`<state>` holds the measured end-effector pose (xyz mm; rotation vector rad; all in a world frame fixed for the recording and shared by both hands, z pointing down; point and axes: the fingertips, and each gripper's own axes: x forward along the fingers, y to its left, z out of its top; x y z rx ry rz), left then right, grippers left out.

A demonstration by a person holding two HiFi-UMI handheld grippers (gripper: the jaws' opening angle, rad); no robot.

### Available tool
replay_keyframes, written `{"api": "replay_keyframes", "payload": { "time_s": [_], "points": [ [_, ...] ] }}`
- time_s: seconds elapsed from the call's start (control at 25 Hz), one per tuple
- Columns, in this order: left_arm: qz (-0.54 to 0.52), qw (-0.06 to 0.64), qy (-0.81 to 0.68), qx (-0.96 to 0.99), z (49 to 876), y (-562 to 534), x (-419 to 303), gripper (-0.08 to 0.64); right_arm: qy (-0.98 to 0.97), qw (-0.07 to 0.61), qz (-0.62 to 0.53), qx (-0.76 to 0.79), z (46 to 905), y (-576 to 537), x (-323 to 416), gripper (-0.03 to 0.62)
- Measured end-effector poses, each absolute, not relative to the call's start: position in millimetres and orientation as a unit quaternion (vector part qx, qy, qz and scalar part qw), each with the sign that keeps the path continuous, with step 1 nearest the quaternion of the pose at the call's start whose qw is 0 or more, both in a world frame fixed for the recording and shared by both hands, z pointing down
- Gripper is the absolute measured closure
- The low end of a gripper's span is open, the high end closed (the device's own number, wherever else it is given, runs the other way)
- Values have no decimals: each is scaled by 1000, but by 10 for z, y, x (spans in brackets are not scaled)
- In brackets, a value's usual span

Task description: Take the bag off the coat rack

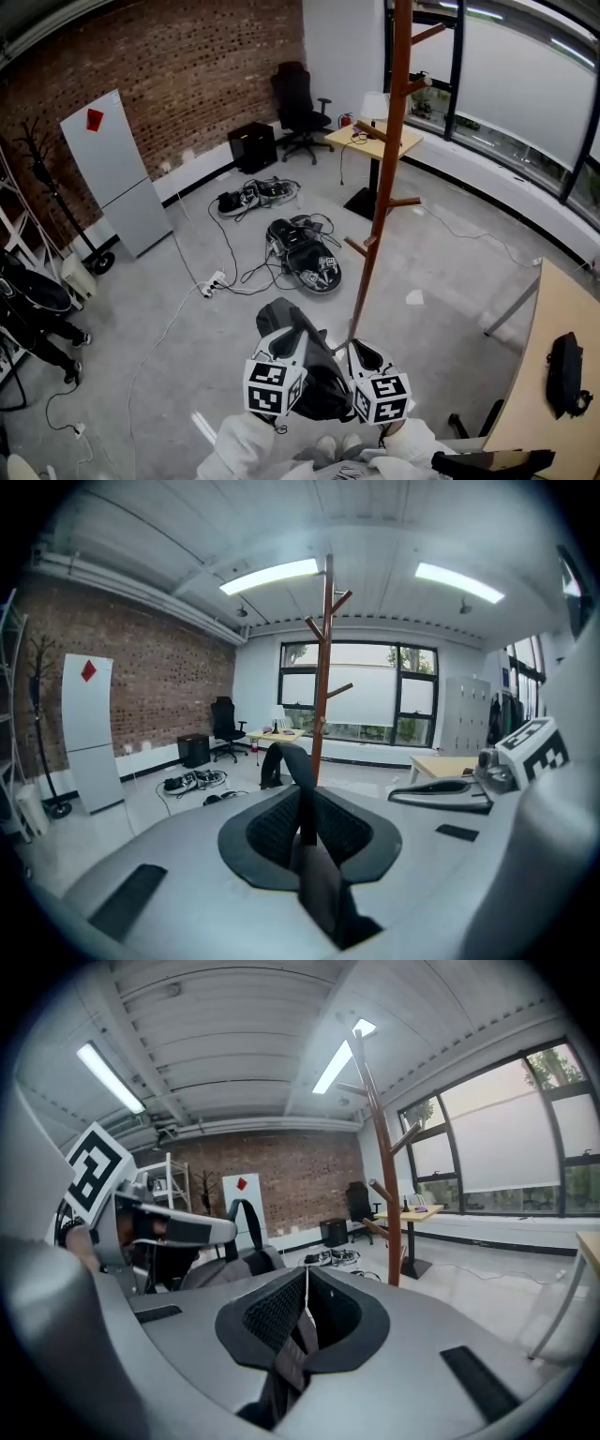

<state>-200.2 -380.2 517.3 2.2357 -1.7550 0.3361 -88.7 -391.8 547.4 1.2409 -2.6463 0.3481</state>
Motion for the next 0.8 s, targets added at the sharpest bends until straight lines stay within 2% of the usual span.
{"api": "replay_keyframes", "payload": {
  "time_s": [0.36,0.8],
  "points": [
    [97,186,-585,783,5872,-3825,-1517,517,-871,103,119,466,5630,-4000,-686,578],
    [100,179,-570,796,5638,-3699,-1029,517,-855,84,116,499,5567,-3938,-313,578]
  ]
}}
